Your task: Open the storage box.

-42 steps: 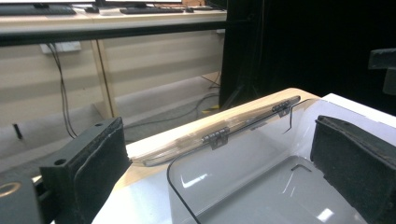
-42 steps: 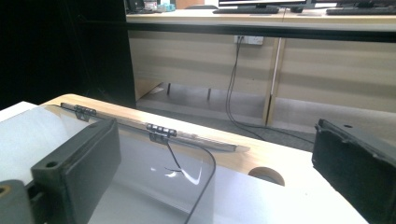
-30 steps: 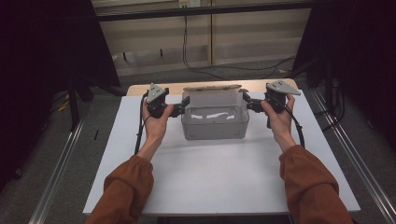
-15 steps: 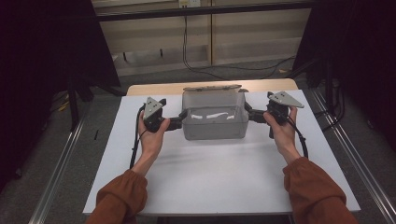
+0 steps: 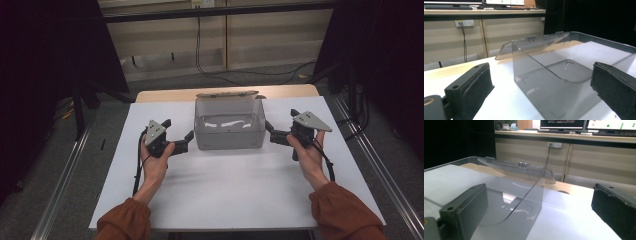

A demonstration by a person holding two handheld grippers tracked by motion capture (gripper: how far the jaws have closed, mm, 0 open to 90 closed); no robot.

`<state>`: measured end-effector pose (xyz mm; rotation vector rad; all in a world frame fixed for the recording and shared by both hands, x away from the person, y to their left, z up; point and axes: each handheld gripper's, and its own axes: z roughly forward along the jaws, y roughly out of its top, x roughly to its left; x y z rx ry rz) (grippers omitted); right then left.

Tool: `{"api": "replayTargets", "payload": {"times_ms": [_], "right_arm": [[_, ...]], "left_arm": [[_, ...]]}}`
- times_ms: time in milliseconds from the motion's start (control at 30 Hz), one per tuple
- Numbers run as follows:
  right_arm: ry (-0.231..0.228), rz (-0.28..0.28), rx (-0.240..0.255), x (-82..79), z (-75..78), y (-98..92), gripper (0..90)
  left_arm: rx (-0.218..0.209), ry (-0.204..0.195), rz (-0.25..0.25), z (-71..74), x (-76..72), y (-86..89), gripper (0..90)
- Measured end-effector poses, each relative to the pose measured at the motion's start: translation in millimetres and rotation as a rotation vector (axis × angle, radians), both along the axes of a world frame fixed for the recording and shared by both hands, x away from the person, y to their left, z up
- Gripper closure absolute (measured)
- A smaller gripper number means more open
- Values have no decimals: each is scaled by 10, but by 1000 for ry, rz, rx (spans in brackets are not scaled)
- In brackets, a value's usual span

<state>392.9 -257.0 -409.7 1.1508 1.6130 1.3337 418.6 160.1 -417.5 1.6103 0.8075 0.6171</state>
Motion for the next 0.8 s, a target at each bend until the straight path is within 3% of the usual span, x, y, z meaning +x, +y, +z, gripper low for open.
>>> {"api": "replayTargets", "payload": {"times_ms": [133, 300, 433, 500, 633, 800], "right_arm": [[-20, -11, -8, -97, -4, -25, 0], [-23, -20, -14, -191, -51, -81, 0], [-26, -29, -23, -281, -80, -101, 0], [-40, -38, -27, -339, -98, -111, 0], [-43, -49, -36, -427, -144, -123, 0], [-44, -62, -15, -528, -151, -167, 0]], "left_arm": [[-13, 1, 27, -6, -105, 61, 33], [-35, 29, 59, -63, -222, 141, 33], [-43, 21, 72, -63, -307, 186, 33], [-20, 11, 75, -72, -351, 211, 33], [-14, 32, 83, -84, -422, 234, 33], [-3, 0, 95, -74, -525, 272, 33]]}}
